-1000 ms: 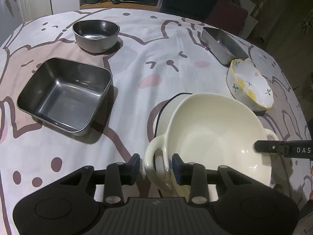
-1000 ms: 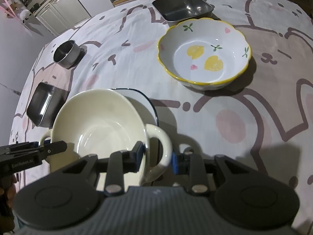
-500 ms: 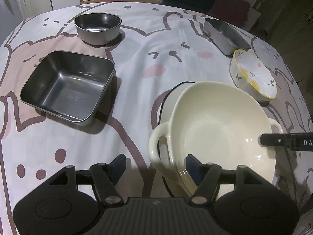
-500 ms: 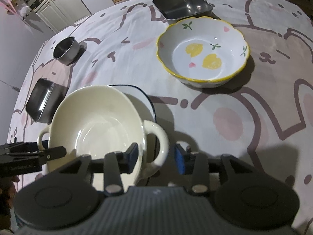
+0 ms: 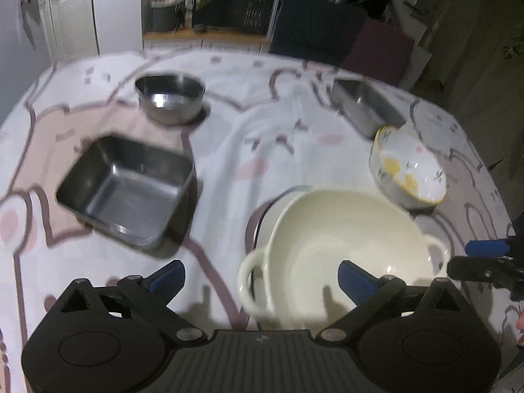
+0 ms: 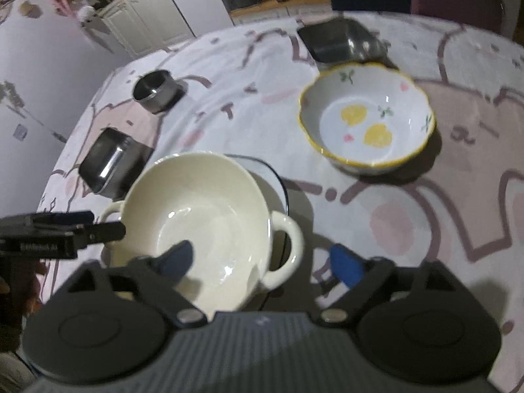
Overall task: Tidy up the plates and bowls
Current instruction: 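Move both tools to the yellow-rimmed floral bowl and close on its rim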
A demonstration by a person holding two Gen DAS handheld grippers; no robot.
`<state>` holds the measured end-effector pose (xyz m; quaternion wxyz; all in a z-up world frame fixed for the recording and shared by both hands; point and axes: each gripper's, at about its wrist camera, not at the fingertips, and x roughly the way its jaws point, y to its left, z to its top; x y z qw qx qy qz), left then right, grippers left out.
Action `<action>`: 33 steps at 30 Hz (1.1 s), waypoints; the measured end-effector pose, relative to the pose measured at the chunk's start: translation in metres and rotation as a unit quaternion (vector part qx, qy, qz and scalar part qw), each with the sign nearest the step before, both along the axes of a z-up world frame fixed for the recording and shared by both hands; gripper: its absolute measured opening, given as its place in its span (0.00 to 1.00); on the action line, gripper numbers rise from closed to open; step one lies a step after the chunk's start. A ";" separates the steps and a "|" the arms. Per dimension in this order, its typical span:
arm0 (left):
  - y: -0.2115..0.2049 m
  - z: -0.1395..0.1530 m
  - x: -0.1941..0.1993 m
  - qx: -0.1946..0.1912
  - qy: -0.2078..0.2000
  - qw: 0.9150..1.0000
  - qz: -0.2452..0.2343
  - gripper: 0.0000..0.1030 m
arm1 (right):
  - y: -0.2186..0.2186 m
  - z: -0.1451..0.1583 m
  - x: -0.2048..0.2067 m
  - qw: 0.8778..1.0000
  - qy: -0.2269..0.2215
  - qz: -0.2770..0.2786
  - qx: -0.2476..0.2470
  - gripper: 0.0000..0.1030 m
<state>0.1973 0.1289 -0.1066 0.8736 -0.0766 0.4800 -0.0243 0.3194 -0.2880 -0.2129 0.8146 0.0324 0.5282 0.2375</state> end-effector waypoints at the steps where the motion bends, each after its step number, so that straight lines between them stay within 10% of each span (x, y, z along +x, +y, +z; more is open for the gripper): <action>1: -0.003 0.005 0.000 0.004 -0.011 1.000 -0.001 1.00 | -0.004 0.004 -0.002 1.000 -0.007 0.001 0.004 1.00; 24: -0.133 0.006 0.113 0.005 -0.058 0.998 -0.021 1.00 | -0.136 0.021 0.066 0.975 -0.129 -0.180 -0.005 1.00; 33: -0.163 -0.028 0.155 -0.019 -0.022 0.999 -0.023 0.65 | -0.138 -0.012 0.125 0.978 -0.093 -0.189 -0.003 0.93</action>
